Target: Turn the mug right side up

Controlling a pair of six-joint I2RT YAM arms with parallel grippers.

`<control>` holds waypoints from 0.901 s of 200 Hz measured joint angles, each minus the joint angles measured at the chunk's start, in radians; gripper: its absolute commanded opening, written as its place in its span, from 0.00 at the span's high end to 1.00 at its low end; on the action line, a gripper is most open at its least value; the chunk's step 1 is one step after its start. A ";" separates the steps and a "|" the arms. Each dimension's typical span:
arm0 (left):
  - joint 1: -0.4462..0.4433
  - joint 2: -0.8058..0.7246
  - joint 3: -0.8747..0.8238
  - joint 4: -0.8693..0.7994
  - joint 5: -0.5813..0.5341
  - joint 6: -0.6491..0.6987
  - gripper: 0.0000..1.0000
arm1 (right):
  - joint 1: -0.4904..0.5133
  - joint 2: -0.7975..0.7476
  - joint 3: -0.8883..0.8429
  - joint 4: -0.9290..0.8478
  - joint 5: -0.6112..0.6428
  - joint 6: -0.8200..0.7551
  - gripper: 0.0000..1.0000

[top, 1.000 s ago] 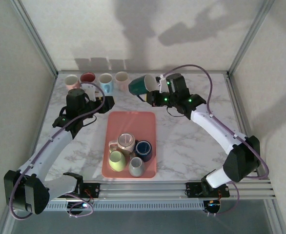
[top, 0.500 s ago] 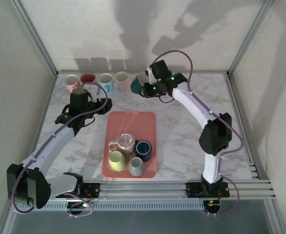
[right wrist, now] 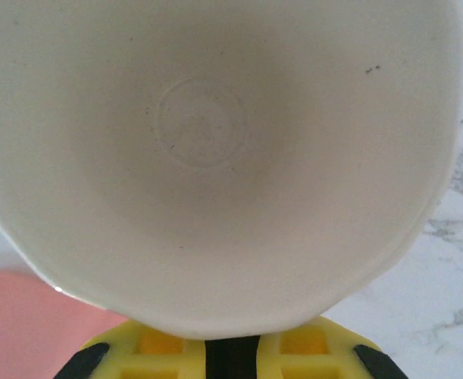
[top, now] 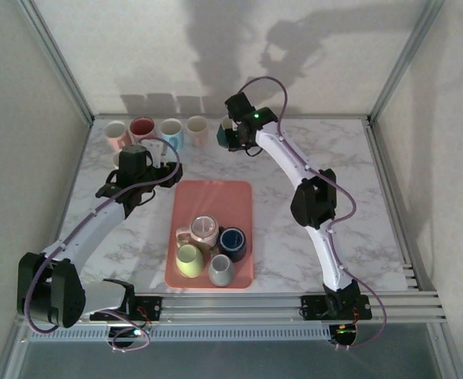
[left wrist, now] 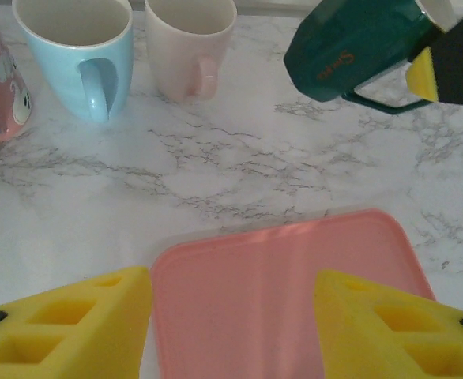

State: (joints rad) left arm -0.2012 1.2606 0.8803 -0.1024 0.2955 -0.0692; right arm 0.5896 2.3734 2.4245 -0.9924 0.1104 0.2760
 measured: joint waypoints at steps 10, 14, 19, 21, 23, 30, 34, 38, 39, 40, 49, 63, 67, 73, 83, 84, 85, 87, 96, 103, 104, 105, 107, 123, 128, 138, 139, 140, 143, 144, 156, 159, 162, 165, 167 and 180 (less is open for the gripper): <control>0.000 0.000 -0.007 0.008 0.000 0.008 0.45 | 0.000 0.025 0.023 0.001 0.013 -0.001 1.00; 0.000 0.000 -0.009 0.012 0.000 0.012 0.45 | 0.000 0.034 0.031 0.002 0.018 -0.001 1.00; 0.000 0.000 -0.011 0.016 0.000 0.015 0.45 | 0.000 0.044 0.036 0.003 0.022 -0.001 1.00; 0.000 0.000 -0.012 0.018 0.000 0.017 0.45 | 0.000 0.047 0.039 0.003 0.024 -0.001 1.00; 0.000 0.000 -0.013 0.019 0.000 0.018 0.45 | 0.000 0.050 0.040 0.004 0.026 -0.001 1.00; 0.000 0.000 -0.014 0.023 0.001 0.021 0.45 | 0.000 0.061 0.045 0.005 0.029 -0.002 1.00; 0.000 0.000 -0.014 0.024 0.002 0.023 0.46 | 0.000 0.066 0.047 0.005 0.030 -0.003 1.00; 0.000 0.000 -0.014 0.026 0.003 0.026 0.45 | 0.000 0.072 0.050 0.005 0.032 -0.003 1.00; 0.000 0.000 -0.014 0.027 0.002 0.026 0.46 | 0.000 0.074 0.050 0.006 0.032 -0.003 1.00; 0.000 0.000 -0.014 0.027 0.003 0.026 0.45 | 0.000 0.075 0.051 0.006 0.032 -0.003 1.00; 0.000 0.001 -0.014 0.032 0.003 0.033 0.46 | 0.000 0.088 0.056 0.010 0.036 -0.004 1.00; 0.000 0.007 -0.014 0.040 0.003 0.040 0.46 | 0.000 0.108 0.067 0.016 0.041 -0.004 1.00; 0.000 0.010 -0.014 0.042 0.003 0.042 0.46 | 0.000 0.114 0.069 0.017 0.043 -0.004 1.00; 0.000 0.015 -0.014 0.043 0.003 0.044 0.46 | 0.000 0.121 0.071 0.021 0.045 -0.004 1.00; 0.000 0.023 -0.014 0.045 0.003 0.044 0.46 | -0.001 0.132 0.076 0.023 0.047 -0.004 1.00; 0.000 0.024 -0.014 0.045 0.003 0.044 0.46 | -0.001 0.132 0.077 0.023 0.047 -0.004 1.00; 0.000 0.024 -0.014 0.045 0.003 0.044 0.46 | -0.001 0.134 0.077 0.023 0.047 -0.004 1.00; 0.000 0.026 -0.014 0.046 0.003 0.044 0.46 | -0.001 0.136 0.078 0.023 0.047 -0.004 1.00; 0.000 0.032 -0.014 0.047 0.003 0.044 0.46 | -0.001 0.143 0.084 0.024 0.047 -0.004 1.00; 0.000 0.035 -0.014 0.047 0.003 0.044 0.46 | -0.001 0.148 0.086 0.028 0.048 -0.004 1.00; 0.000 0.036 -0.014 0.047 0.003 0.044 0.46 | -0.001 0.149 0.087 0.028 0.048 -0.004 1.00; 0.000 0.036 -0.014 0.047 0.003 0.044 0.46 | -0.001 0.150 0.087 0.028 0.048 -0.004 1.00; 0.000 0.037 -0.014 0.048 0.003 0.044 0.46 | -0.001 0.151 0.089 0.029 0.048 -0.004 1.00; 0.000 0.040 -0.015 0.051 0.003 0.044 0.46 | -0.003 0.167 0.106 0.032 0.048 -0.008 0.99; 0.000 0.042 -0.015 0.054 0.003 0.044 0.47 | -0.003 0.174 0.115 0.031 0.048 -0.009 0.99; 0.000 0.045 -0.015 0.057 0.003 0.044 0.46 | -0.004 0.185 0.129 0.032 0.048 -0.014 0.97; 0.000 0.045 -0.015 0.057 0.003 0.045 0.46 | -0.004 0.186 0.130 0.032 0.048 -0.015 0.97; 0.000 0.046 -0.015 0.058 0.003 0.045 0.46 | -0.004 0.187 0.131 0.032 0.048 -0.015 0.97; 0.000 0.046 -0.015 0.058 0.003 0.045 0.46 | -0.004 0.190 0.133 0.033 0.048 -0.016 0.96; 0.000 0.046 -0.015 0.058 0.003 0.045 0.46 | -0.004 0.190 0.133 0.033 0.048 -0.016 0.96; 0.000 0.050 -0.015 0.060 0.003 0.045 0.47 | -0.006 0.195 0.135 0.036 0.047 -0.020 0.94; 0.000 0.051 -0.015 0.060 0.003 0.045 0.47 | -0.006 0.196 0.135 0.036 0.047 -0.021 0.94; 0.000 0.053 -0.015 0.060 0.003 0.045 0.47 | -0.006 0.196 0.135 0.036 0.047 -0.023 0.93; 0.000 0.055 -0.015 0.061 0.003 0.045 0.47 | -0.007 0.196 0.135 0.036 0.047 -0.023 0.92; 0.000 0.056 -0.015 0.061 0.003 0.046 0.47 | -0.007 0.196 0.135 0.035 0.047 -0.023 0.92; 0.000 0.063 -0.015 0.061 0.003 0.048 0.47 | -0.009 0.196 0.136 0.036 0.047 -0.023 0.87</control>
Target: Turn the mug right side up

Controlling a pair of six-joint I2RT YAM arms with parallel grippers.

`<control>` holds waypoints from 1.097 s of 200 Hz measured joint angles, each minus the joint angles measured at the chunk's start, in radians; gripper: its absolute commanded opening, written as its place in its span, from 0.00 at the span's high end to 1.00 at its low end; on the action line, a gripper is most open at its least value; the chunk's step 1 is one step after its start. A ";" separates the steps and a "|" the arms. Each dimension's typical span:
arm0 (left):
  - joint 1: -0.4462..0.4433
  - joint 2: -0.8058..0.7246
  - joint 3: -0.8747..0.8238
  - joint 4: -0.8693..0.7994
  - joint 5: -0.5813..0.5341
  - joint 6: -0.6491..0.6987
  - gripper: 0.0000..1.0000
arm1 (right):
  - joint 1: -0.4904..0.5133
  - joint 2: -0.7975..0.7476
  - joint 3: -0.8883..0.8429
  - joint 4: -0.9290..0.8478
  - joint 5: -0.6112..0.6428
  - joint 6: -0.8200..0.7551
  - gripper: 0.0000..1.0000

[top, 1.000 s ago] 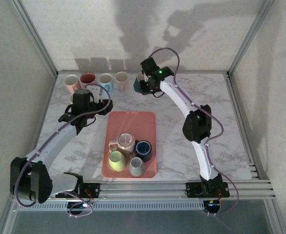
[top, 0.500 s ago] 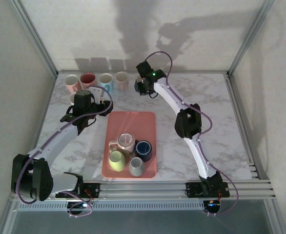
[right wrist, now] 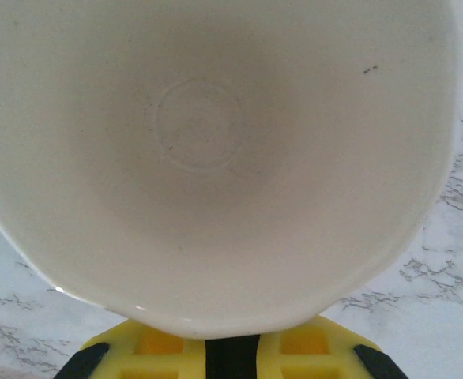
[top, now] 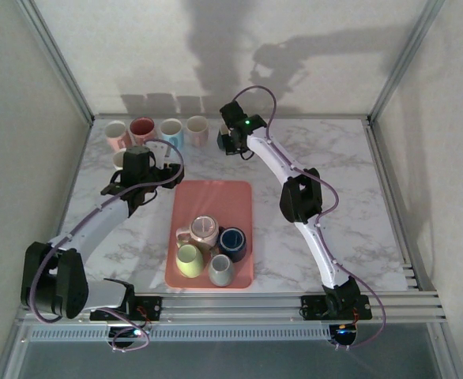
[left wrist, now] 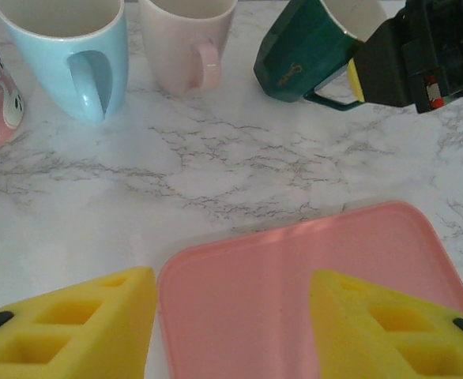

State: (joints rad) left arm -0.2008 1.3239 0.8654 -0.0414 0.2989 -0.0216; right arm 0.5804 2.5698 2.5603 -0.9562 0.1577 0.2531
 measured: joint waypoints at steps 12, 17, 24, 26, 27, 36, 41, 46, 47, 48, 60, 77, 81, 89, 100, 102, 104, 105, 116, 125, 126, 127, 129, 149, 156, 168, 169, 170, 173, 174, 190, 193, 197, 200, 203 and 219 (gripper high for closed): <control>0.000 0.006 0.000 0.000 0.000 0.000 0.47 | 0.000 0.000 0.002 0.002 0.000 0.000 0.81; 0.000 0.007 0.000 0.000 0.000 0.000 0.47 | -0.001 0.000 0.002 0.002 0.000 0.000 0.77; 0.000 0.009 0.000 0.000 0.000 0.000 0.47 | -0.002 0.000 0.002 0.002 0.000 -0.004 0.74; 0.000 0.009 0.000 0.000 0.000 0.000 0.47 | -0.002 0.000 0.002 0.003 0.001 -0.002 0.73; 0.000 0.009 0.000 0.000 0.000 0.000 0.47 | -0.002 0.000 0.002 0.003 0.001 0.000 0.72; 0.000 0.011 0.000 0.000 0.000 0.000 0.47 | -0.002 0.000 0.006 0.011 0.003 -0.003 0.69; 0.000 0.012 0.000 0.000 0.000 0.000 0.47 | -0.002 0.000 0.010 0.018 0.003 -0.001 0.68; 0.000 0.012 0.000 0.000 0.000 0.000 0.47 | -0.002 0.000 0.015 0.024 0.003 -0.003 0.67; 0.000 0.013 0.000 0.000 0.000 0.000 0.47 | -0.002 0.000 0.016 0.026 0.003 -0.002 0.67; 0.000 0.013 0.000 0.000 0.000 0.000 0.47 | -0.002 0.000 0.016 0.026 0.003 -0.003 0.67; 0.000 0.014 0.000 0.000 0.000 0.000 0.47 | -0.002 0.000 0.027 0.041 0.003 -0.003 0.65; 0.000 0.014 0.000 0.000 0.000 0.001 0.47 | -0.002 0.000 0.030 0.053 0.003 -0.003 0.63; 0.000 0.014 0.000 0.000 0.000 0.001 0.47 | -0.002 0.000 0.030 0.053 0.004 -0.003 0.63; 0.000 0.014 0.000 0.000 0.000 0.002 0.47 | -0.002 0.000 0.030 0.055 0.004 -0.003 0.63; 0.000 0.014 0.000 0.000 0.000 0.004 0.47 | -0.003 0.000 0.030 0.054 0.005 -0.003 0.62; 0.000 0.014 0.000 0.000 0.000 0.004 0.47 | -0.003 0.000 0.030 0.055 0.004 -0.003 0.62; 0.000 0.014 0.000 0.000 0.000 0.004 0.47 | -0.003 0.000 0.030 0.055 0.004 -0.003 0.61; 0.000 0.014 0.000 0.000 0.000 0.004 0.47 | -0.003 0.000 0.030 0.055 0.004 -0.003 0.61; 0.000 0.014 0.000 -0.001 0.000 0.008 0.47 | -0.004 0.000 0.030 0.055 0.003 -0.003 0.60; 0.000 0.014 0.000 -0.002 0.000 0.010 0.47 | -0.004 0.000 0.030 0.055 0.003 -0.004 0.60; 0.000 0.014 0.000 -0.002 0.000 0.011 0.47 | -0.004 0.000 0.030 0.054 0.003 -0.004 0.59; 0.000 0.014 0.000 -0.002 0.000 0.011 0.47 | -0.004 0.000 0.030 0.054 0.003 -0.003 0.59; 0.000 0.014 0.000 -0.003 0.000 0.011 0.47 | -0.004 0.000 0.030 0.054 0.003 -0.003 0.59; 0.000 0.012 0.000 -0.009 0.000 0.019 0.47 | -0.004 0.000 0.030 0.055 0.003 -0.003 0.57; 0.000 0.010 0.000 -0.011 0.000 0.021 0.47 | -0.004 -0.001 0.030 0.054 0.003 -0.003 0.57; 0.000 0.002 0.000 -0.017 0.000 0.027 0.47 | -0.004 -0.006 0.026 0.055 0.003 -0.004 0.55; 0.000 0.001 0.000 -0.017 0.000 0.028 0.46 | -0.004 -0.007 0.025 0.055 0.003 -0.004 0.55; 0.000 0.000 0.000 -0.018 0.000 0.030 0.46 | -0.004 -0.008 0.024 0.055 0.003 -0.004 0.55; 0.000 -0.002 0.000 -0.019 0.000 0.031 0.46 | -0.004 -0.011 0.020 0.054 0.003 -0.005 0.55; 0.000 -0.003 0.000 -0.020 0.000 0.032 0.46 | -0.004 -0.012 0.019 0.054 0.003 -0.005 0.55; 0.000 -0.023 0.000 -0.031 0.004 0.058 0.46 | -0.002 -0.043 -0.016 0.056 0.003 -0.008 0.54; 0.000 -0.026 0.000 -0.032 0.005 0.061 0.46 | -0.001 -0.052 -0.029 0.057 0.003 -0.009 0.53; 0.000 -0.033 0.000 -0.037 0.009 0.073 0.46 | 0.000 -0.066 -0.044 0.058 0.004 -0.009 0.53; 0.000 -0.037 0.000 -0.039 0.013 0.077 0.46 | 0.000 -0.079 -0.060 0.060 0.003 -0.011 0.53; 0.001 -0.043 0.000 -0.042 0.018 0.086 0.46 | 0.000 -0.092 -0.076 0.063 0.003 -0.011 0.53; 0.002 -0.071 0.000 -0.065 0.045 0.130 0.46 | 0.001 -0.184 -0.193 0.093 -0.003 -0.016 0.51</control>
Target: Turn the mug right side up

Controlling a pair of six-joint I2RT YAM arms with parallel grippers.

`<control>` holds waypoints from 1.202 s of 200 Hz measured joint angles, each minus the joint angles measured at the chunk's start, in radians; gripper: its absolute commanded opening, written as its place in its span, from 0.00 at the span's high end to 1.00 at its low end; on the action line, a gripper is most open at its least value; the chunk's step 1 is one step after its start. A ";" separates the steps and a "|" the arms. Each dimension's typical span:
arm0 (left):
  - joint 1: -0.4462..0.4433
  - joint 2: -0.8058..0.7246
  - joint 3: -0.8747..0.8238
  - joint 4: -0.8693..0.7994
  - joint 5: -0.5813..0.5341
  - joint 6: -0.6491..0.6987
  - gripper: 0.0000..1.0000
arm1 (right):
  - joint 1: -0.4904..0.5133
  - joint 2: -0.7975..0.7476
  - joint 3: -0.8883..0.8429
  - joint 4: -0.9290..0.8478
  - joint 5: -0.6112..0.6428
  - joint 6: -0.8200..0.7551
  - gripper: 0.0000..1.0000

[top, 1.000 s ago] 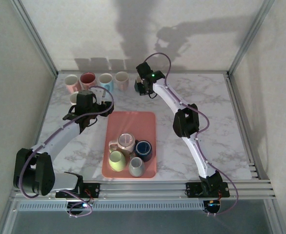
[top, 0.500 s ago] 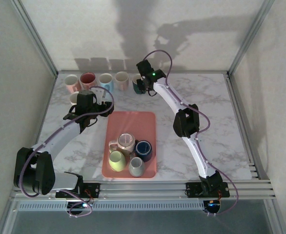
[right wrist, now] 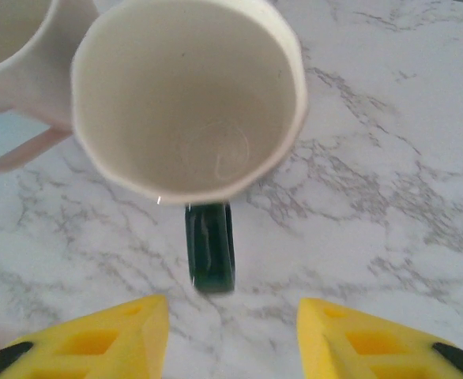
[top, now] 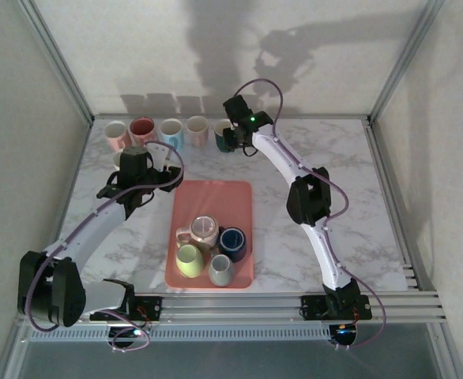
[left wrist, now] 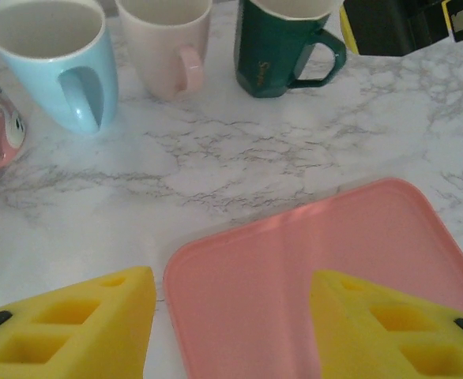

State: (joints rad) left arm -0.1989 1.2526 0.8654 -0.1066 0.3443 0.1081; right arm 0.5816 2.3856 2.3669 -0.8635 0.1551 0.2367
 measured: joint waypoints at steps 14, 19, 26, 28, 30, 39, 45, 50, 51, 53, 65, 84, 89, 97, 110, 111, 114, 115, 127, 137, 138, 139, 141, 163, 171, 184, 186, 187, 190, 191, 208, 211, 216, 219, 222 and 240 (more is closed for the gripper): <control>0.001 -0.024 0.000 -0.027 0.030 0.043 0.46 | 0.000 -0.105 -0.124 0.030 -0.014 -0.003 0.50; 0.001 -0.035 0.000 -0.041 0.042 0.061 0.46 | 0.000 -0.147 -0.169 0.040 -0.022 -0.005 0.49; 0.001 -0.049 -0.001 -0.059 0.058 0.082 0.46 | 0.000 -0.205 -0.225 0.054 -0.034 -0.006 0.49; 0.001 -0.053 -0.002 -0.064 0.061 0.088 0.46 | 0.000 -0.220 -0.241 0.058 -0.039 -0.006 0.49; 0.001 -0.057 -0.002 -0.067 0.064 0.092 0.46 | 0.000 -0.239 -0.258 0.062 -0.045 -0.006 0.48; 0.001 -0.077 -0.006 -0.089 0.081 0.115 0.45 | 0.000 -0.308 -0.323 0.083 -0.069 -0.007 0.48; 0.001 -0.090 -0.009 -0.104 0.088 0.126 0.45 | 0.000 -0.354 -0.362 0.091 -0.089 -0.008 0.47; 0.001 -0.101 -0.010 -0.119 0.093 0.132 0.45 | 0.000 -0.391 -0.396 0.099 -0.110 -0.008 0.46; 0.001 -0.103 -0.010 -0.122 0.094 0.132 0.45 | 0.000 -0.396 -0.401 0.101 -0.113 -0.008 0.46; 0.001 -0.106 -0.010 -0.129 0.096 0.133 0.45 | 0.000 -0.410 -0.415 0.105 -0.123 -0.009 0.46; 0.001 -0.127 -0.010 -0.162 0.108 0.140 0.45 | 0.000 -0.489 -0.492 0.124 -0.192 -0.010 0.44; 0.000 -0.156 -0.010 -0.222 0.124 0.156 0.45 | 0.000 -0.583 -0.608 0.143 -0.356 -0.021 0.42; -0.002 -0.164 -0.010 -0.241 0.130 0.162 0.45 | 0.000 -0.599 -0.635 0.142 -0.406 -0.025 0.42; -0.003 -0.175 -0.011 -0.268 0.136 0.177 0.45 | 0.003 -0.616 -0.676 0.142 -0.480 -0.034 0.41; -0.007 -0.201 -0.018 -0.305 0.143 0.203 0.44 | 0.014 -0.631 -0.744 0.142 -0.575 -0.053 0.41; -0.008 -0.204 -0.019 -0.307 0.144 0.207 0.45 | 0.017 -0.632 -0.752 0.142 -0.584 -0.056 0.41; -0.009 -0.210 -0.023 -0.313 0.144 0.211 0.44 | 0.021 -0.635 -0.768 0.142 -0.600 -0.061 0.40; -0.009 -0.214 -0.024 -0.316 0.145 0.214 0.44 | 0.022 -0.635 -0.771 0.142 -0.603 -0.063 0.40; -0.009 -0.243 -0.043 -0.335 0.150 0.240 0.44 | 0.055 -0.639 -0.838 0.140 -0.656 -0.093 0.40; -0.009 -0.270 -0.063 -0.348 0.156 0.261 0.43 | 0.088 -0.639 -0.879 0.138 -0.687 -0.117 0.40; -0.009 -0.274 -0.065 -0.348 0.157 0.264 0.43 | 0.094 -0.639 -0.885 0.138 -0.691 -0.121 0.40; -0.009 -0.276 -0.066 -0.349 0.157 0.266 0.43 | 0.097 -0.639 -0.887 0.138 -0.693 -0.123 0.40; -0.009 -0.281 -0.070 -0.352 0.159 0.267 0.43 | 0.105 -0.639 -0.895 0.138 -0.698 -0.127 0.39; -0.010 -0.326 -0.093 -0.363 0.164 0.296 0.42 | 0.189 -0.639 -0.938 0.139 -0.730 -0.185 0.39; -0.010 -0.336 -0.097 -0.364 0.166 0.304 0.42 | 0.216 -0.638 -0.942 0.146 -0.734 -0.201 0.38; -0.010 -0.341 -0.097 -0.366 0.169 0.314 0.42 | 0.246 -0.637 -0.944 0.157 -0.735 -0.226 0.37; -0.010 -0.341 -0.098 -0.366 0.169 0.316 0.42 | 0.250 -0.636 -0.944 0.158 -0.735 -0.229 0.37; -0.010 -0.341 -0.098 -0.366 0.169 0.316 0.42 | 0.251 -0.636 -0.944 0.160 -0.735 -0.230 0.37; -0.010 -0.341 -0.098 -0.367 0.169 0.317 0.42 | 0.256 -0.634 -0.944 0.164 -0.735 -0.236 0.37; -0.010 -0.341 -0.098 -0.367 0.169 0.318 0.42 | 0.257 -0.634 -0.944 0.165 -0.735 -0.237 0.37; -0.010 -0.341 -0.101 -0.368 0.169 0.325 0.42 | 0.272 -0.615 -0.943 0.172 -0.727 -0.261 0.36; -0.010 -0.341 -0.101 -0.368 0.169 0.327 0.42 | 0.273 -0.610 -0.942 0.172 -0.724 -0.265 0.36; -0.010 -0.341 -0.102 -0.369 0.169 0.328 0.42 | 0.274 -0.603 -0.939 0.173 -0.724 -0.272 0.36; -0.010 -0.341 -0.103 -0.369 0.169 0.328 0.42 | 0.274 -0.599 -0.936 0.174 -0.725 -0.276 0.35; -0.010 -0.341 -0.104 -0.369 0.169 0.330 0.42 | 0.274 -0.596 -0.933 0.175 -0.724 -0.278 0.35; -0.010 -0.341 -0.108 -0.369 0.169 0.335 0.41 | 0.280 -0.586 -0.922 0.185 -0.697 -0.299 0.35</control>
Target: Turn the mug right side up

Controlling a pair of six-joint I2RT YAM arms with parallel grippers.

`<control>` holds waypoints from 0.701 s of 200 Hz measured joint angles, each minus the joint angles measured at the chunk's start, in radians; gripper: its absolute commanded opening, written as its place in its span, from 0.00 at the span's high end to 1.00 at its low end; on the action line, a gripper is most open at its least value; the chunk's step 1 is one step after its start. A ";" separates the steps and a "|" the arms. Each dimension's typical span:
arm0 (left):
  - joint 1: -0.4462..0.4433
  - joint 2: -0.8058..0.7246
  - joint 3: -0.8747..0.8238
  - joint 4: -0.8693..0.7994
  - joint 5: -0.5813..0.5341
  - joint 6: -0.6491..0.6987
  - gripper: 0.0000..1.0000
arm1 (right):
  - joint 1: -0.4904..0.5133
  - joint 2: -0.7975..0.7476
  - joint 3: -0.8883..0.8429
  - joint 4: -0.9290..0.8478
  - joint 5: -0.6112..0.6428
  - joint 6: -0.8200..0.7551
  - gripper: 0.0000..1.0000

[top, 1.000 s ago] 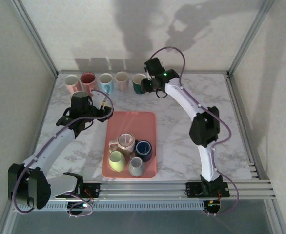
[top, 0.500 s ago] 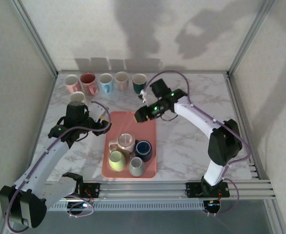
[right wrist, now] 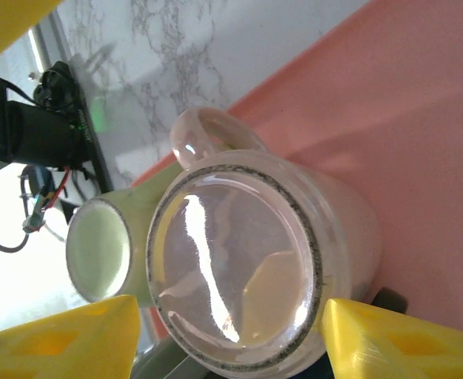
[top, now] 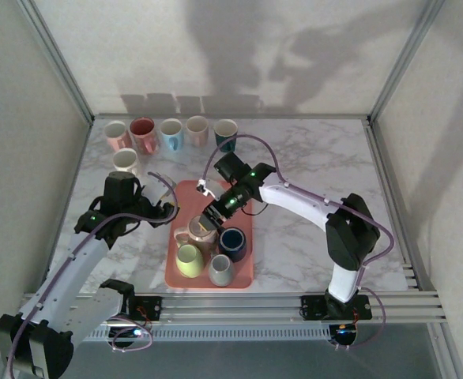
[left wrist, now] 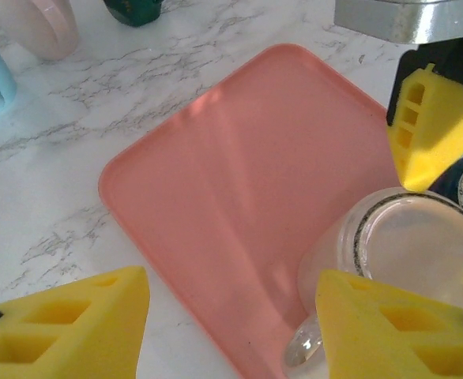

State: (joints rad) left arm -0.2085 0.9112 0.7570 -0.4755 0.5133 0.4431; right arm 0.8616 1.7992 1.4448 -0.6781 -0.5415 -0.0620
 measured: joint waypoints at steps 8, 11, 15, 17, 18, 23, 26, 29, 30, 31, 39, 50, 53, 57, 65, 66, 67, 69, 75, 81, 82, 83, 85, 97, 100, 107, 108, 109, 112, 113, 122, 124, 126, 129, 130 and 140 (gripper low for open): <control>0.000 0.000 -0.002 0.000 0.000 0.002 0.41 | 0.002 0.005 0.000 0.002 0.016 -0.007 0.35; 0.000 0.000 -0.003 0.000 0.000 0.002 0.42 | 0.003 0.006 0.000 0.003 0.019 -0.010 0.35; 0.000 0.000 -0.005 0.000 0.000 0.003 0.41 | 0.003 0.008 0.000 0.005 0.026 -0.013 0.35; 0.000 0.000 -0.005 0.000 0.000 0.003 0.41 | 0.003 0.008 0.000 0.005 0.029 -0.014 0.35; 0.000 0.000 -0.005 0.000 0.000 0.003 0.41 | 0.003 0.008 0.000 0.005 0.031 -0.015 0.35; 0.000 0.000 -0.006 0.000 0.000 0.003 0.41 | 0.003 0.011 0.000 0.005 0.045 -0.019 0.35; 0.000 0.000 -0.006 0.000 0.000 0.003 0.41 | 0.003 0.013 0.000 0.004 0.053 -0.022 0.35; 0.000 0.001 -0.006 0.000 0.000 0.003 0.41 | 0.003 0.016 0.000 0.003 0.059 -0.023 0.36; 0.000 0.001 -0.006 0.000 0.000 0.003 0.41 | 0.003 0.018 0.000 0.003 0.062 -0.024 0.36; 0.000 0.001 -0.006 0.000 0.000 0.003 0.41 | 0.003 0.018 0.000 0.003 0.064 -0.025 0.35; 0.000 0.002 -0.007 0.000 0.000 0.003 0.41 | 0.004 0.026 0.000 0.002 0.085 -0.029 0.35; 0.000 0.006 -0.007 0.000 0.000 0.003 0.41 | 0.004 0.031 -0.005 0.003 0.107 -0.032 0.35; 0.000 0.006 -0.007 0.000 0.000 0.003 0.41 | 0.004 0.031 -0.008 0.003 0.112 -0.033 0.35; 0.000 0.008 -0.007 0.001 0.000 0.003 0.41 | 0.004 0.031 -0.011 0.004 0.114 -0.032 0.35; 0.000 0.011 -0.008 0.002 0.000 0.004 0.41 | 0.005 0.031 -0.012 0.008 0.120 -0.032 0.36; 0.000 0.011 -0.008 0.002 0.000 0.004 0.41 | 0.005 0.031 -0.012 0.009 0.121 -0.032 0.36; 0.000 0.011 -0.008 0.002 0.000 0.003 0.41 | 0.005 0.031 -0.012 0.009 0.121 -0.032 0.36; 0.000 0.012 -0.008 0.002 0.000 0.004 0.41 | 0.005 0.031 -0.012 0.010 0.122 -0.032 0.36; 0.000 0.014 -0.010 0.004 0.000 0.004 0.41 | 0.006 0.031 -0.012 0.012 0.127 -0.032 0.36; 0.000 0.016 -0.013 0.006 -0.001 0.004 0.41 | 0.007 0.031 -0.012 0.014 0.130 -0.031 0.36; 0.000 0.016 -0.013 0.007 -0.001 0.004 0.41 | 0.007 0.031 -0.012 0.014 0.130 -0.032 0.36; 0.000 0.016 -0.014 0.008 -0.001 0.004 0.41 | 0.007 0.031 -0.012 0.014 0.130 -0.032 0.37; 0.000 0.016 -0.015 0.008 -0.001 0.004 0.41 | 0.008 0.031 -0.012 0.015 0.132 -0.031 0.37; 0.000 0.025 -0.018 0.011 -0.001 0.003 0.41 | 0.008 0.031 -0.012 0.022 0.142 -0.028 0.38; 0.000 0.027 -0.019 0.012 -0.001 0.003 0.41 | 0.008 0.031 -0.012 0.025 0.144 -0.026 0.38; 0.000 0.034 -0.021 0.014 -0.002 0.003 0.41 | 0.008 0.031 -0.012 0.035 0.153 -0.022 0.39; 0.000 0.034 -0.021 0.015 -0.002 0.003 0.41 | 0.008 0.031 -0.012 0.036 0.153 -0.021 0.39; 0.000 0.035 -0.021 0.015 -0.002 0.003 0.41 | 0.008 0.031 -0.012 0.037 0.154 -0.019 0.40; 0.000 0.039 -0.021 0.017 -0.002 0.003 0.42 | 0.008 0.031 -0.012 0.043 0.158 -0.019 0.40; 0.000 0.040 -0.021 0.017 -0.002 0.003 0.42 | 0.008 0.031 -0.012 0.045 0.159 -0.018 0.40; 0.000 0.050 -0.021 0.024 -0.004 0.003 0.42 | 0.006 0.031 -0.012 0.059 0.169 -0.006 0.41; 0.000 0.052 -0.021 0.027 -0.004 0.003 0.42 | 0.005 0.031 -0.012 0.061 0.174 -0.003 0.41; 0.000 0.055 -0.021 0.029 -0.005 0.003 0.42 | 0.005 0.031 -0.012 0.066 0.176 -0.003 0.42; 0.000 0.057 -0.021 0.031 -0.005 0.003 0.42 | 0.003 0.031 -0.012 0.070 0.179 0.003 0.42; 0.000 0.058 -0.021 0.032 -0.005 0.003 0.42 | 0.003 0.031 -0.012 0.072 0.181 0.004 0.42; 0.000 0.068 -0.021 0.038 -0.006 0.002 0.42 | -0.003 0.034 -0.011 0.089 0.187 0.015 0.43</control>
State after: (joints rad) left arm -0.2085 0.9791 0.7361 -0.4374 0.5068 0.4454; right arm 0.8585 1.8336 1.4334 -0.5892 -0.3542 -0.0471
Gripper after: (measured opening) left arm 0.582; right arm 0.582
